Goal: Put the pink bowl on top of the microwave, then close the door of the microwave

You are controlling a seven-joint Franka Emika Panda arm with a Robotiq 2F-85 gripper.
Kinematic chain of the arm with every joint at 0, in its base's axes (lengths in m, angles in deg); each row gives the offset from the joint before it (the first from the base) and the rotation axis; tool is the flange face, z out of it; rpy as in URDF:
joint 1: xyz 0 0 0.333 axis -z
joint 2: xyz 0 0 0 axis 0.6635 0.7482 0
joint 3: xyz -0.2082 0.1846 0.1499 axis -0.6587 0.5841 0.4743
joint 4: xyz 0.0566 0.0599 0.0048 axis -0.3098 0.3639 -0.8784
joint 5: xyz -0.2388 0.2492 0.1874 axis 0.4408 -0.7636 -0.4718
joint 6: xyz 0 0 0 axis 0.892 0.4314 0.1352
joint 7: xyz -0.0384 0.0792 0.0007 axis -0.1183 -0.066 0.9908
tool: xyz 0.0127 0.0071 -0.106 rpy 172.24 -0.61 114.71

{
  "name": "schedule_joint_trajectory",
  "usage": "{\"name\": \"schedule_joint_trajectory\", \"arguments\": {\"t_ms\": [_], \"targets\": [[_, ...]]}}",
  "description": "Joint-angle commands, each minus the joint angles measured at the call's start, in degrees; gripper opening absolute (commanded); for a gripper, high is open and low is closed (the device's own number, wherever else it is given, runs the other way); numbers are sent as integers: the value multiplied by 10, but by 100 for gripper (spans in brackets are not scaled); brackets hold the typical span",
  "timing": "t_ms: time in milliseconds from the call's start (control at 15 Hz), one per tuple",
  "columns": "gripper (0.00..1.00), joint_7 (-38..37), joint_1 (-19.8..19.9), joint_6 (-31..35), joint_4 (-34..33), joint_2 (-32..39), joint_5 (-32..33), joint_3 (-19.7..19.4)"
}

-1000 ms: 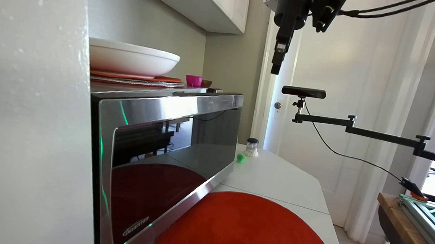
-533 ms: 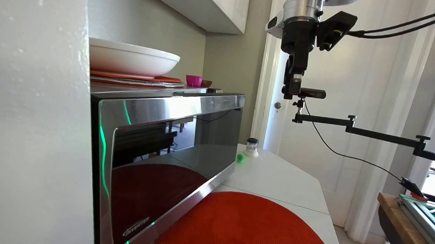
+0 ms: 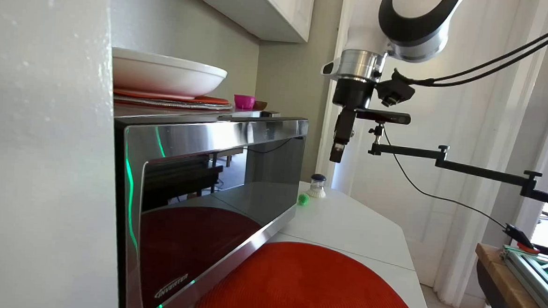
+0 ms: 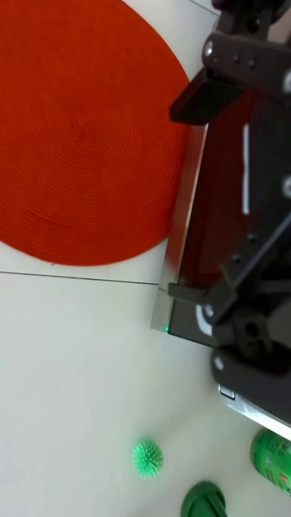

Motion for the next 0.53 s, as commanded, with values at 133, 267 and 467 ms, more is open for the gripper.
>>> {"name": "schedule_joint_trajectory", "arguments": {"t_ms": [133, 267, 467], "targets": [[100, 12, 13, 115, 2, 40, 0, 6], [100, 14, 15, 157, 0, 51, -8, 8], [100, 14, 18, 202, -3, 65, -17, 13]]}}
